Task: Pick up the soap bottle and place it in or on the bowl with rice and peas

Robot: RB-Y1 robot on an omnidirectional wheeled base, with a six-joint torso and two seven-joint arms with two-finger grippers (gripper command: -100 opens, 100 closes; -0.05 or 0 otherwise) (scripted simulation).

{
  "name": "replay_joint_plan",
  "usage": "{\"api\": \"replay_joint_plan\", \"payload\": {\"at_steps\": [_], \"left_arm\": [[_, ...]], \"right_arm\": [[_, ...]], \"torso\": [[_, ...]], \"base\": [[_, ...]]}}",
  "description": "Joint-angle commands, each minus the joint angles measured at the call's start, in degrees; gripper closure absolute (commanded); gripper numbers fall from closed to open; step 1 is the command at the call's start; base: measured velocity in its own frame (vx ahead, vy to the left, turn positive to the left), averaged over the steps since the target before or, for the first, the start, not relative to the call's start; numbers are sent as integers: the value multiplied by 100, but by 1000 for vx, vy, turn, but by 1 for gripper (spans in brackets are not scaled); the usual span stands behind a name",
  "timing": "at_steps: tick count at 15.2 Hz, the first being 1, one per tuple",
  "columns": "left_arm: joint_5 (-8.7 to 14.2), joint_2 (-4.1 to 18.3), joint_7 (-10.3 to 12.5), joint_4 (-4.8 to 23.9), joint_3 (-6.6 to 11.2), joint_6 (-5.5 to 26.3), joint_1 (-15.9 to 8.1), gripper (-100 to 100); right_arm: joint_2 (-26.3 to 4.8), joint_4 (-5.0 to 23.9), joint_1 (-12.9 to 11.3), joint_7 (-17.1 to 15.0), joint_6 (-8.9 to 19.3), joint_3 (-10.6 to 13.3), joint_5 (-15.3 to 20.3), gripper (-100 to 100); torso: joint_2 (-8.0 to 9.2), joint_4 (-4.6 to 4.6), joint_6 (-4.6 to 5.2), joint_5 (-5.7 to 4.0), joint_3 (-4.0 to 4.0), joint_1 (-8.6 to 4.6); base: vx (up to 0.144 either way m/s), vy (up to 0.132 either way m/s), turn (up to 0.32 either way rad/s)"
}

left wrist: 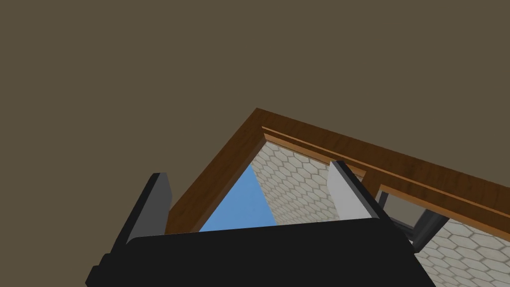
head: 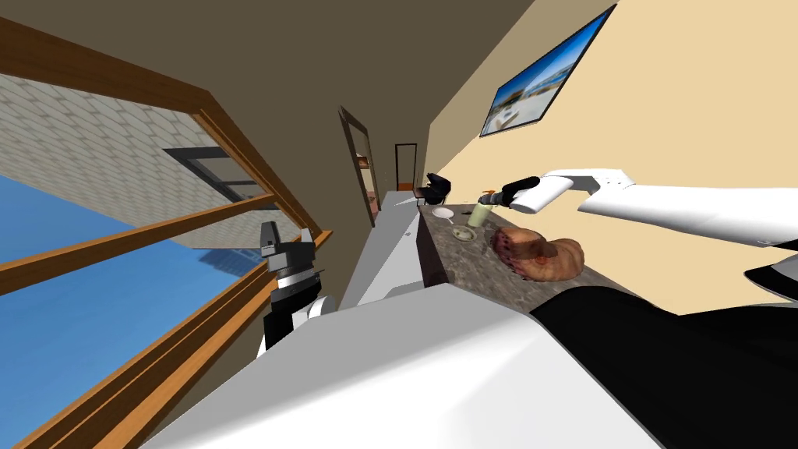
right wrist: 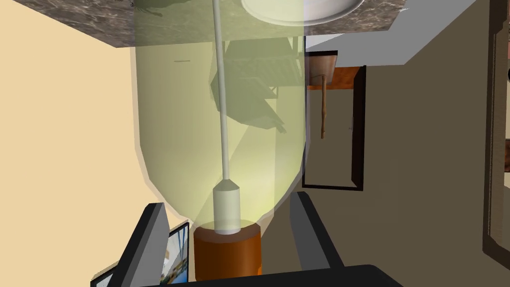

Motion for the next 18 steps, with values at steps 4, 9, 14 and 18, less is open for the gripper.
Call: {"api": "replay_joint_plan", "payload": {"at_steps": [4,9,14,18], "left_arm": [[0,0,0,0,0,0,-1,0],[0,0,0,0,0,0,-1,0],[0,0,0,0,0,0,-1,0],[0,-1,0,0,-1,0,-1,0]], "right_arm": [[-1,1,-1,2,0,1,1,-100],[-321,-116,-29,-17,243,-229,-300,-100],[-641,-233,-57,-35,485,-459,-602,-100],[-655,-222,-68,-3,496,-481,-647,-100]], "torso": [[25,7,2,3,15,14],[36,10,3,2,22,3],[33,10,3,2,21,5],[35,9,2,5,21,20]], "base": [[8,-5,2],[1,-33,-62],[9,-35,-67],[4,1,-13]]}}
